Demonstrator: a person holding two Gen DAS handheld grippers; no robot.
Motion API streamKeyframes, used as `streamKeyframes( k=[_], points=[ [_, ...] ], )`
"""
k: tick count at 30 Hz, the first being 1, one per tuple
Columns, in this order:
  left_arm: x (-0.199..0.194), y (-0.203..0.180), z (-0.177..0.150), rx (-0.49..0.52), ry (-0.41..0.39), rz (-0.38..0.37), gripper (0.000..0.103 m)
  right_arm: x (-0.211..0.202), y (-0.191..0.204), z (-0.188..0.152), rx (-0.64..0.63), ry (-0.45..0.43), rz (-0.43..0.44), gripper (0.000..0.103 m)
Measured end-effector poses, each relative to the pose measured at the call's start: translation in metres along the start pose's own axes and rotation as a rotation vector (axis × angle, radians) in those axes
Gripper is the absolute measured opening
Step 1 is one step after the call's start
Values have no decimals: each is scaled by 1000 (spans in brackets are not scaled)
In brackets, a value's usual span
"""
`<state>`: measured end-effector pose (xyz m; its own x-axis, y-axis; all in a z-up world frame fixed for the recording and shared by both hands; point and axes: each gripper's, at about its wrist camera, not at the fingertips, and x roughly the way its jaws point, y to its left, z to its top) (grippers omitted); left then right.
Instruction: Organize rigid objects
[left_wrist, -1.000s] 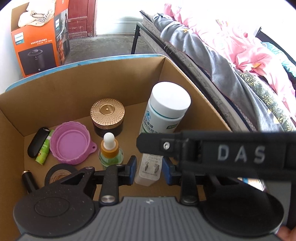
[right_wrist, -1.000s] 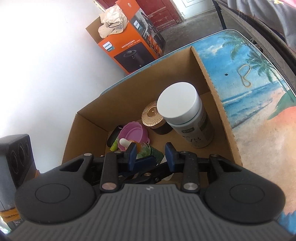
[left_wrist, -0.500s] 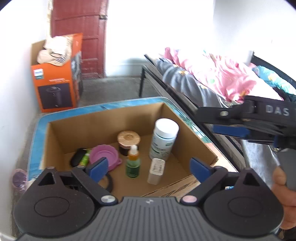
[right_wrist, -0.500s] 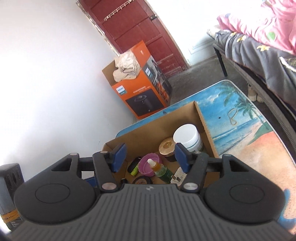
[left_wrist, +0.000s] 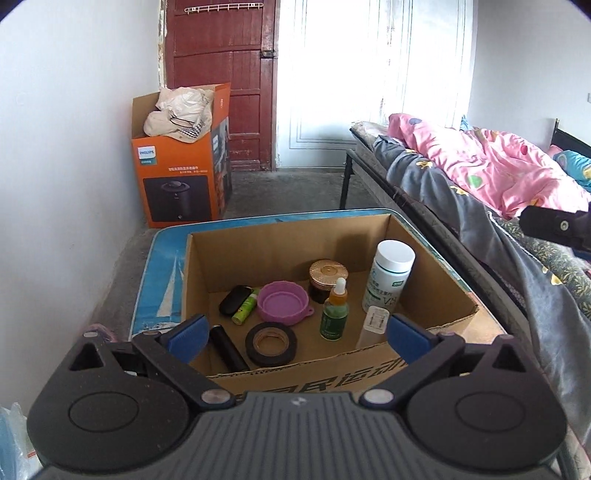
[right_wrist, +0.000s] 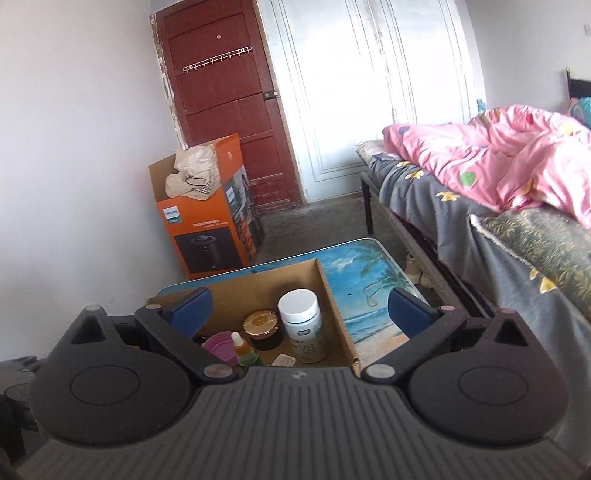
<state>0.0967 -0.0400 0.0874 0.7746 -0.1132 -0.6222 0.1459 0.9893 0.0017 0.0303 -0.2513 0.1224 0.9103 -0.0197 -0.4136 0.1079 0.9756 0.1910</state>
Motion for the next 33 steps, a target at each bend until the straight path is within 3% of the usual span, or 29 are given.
streamKeyframes(
  k=[2, 5, 9, 14, 21, 25, 33],
  points=[
    [-4, -2, -2, 14, -6, 52, 103, -10, 9, 4, -57, -33, -41, 102],
    [-8, -3, -4, 26, -26, 62, 103, -28, 23, 7, -133, -96, -70, 102],
    [-8, 5, -7, -39, -9, 65, 103, -42, 36, 4, -199, -106, -41, 102],
    [-7, 17, -10, -78, 15, 99, 103, -27, 44, -10, -215, -31, -54, 102],
    [5, 23, -14, -102, 84, 102, 103, 9, 44, -41, -123, 114, 63, 102],
    [10, 21, -15, -99, 100, 130, 103, 31, 56, -55, -172, 180, 43, 102],
    [24, 15, -18, -76, 145, 148, 103, 58, 51, -59, -164, 222, 25, 102]
  ],
)
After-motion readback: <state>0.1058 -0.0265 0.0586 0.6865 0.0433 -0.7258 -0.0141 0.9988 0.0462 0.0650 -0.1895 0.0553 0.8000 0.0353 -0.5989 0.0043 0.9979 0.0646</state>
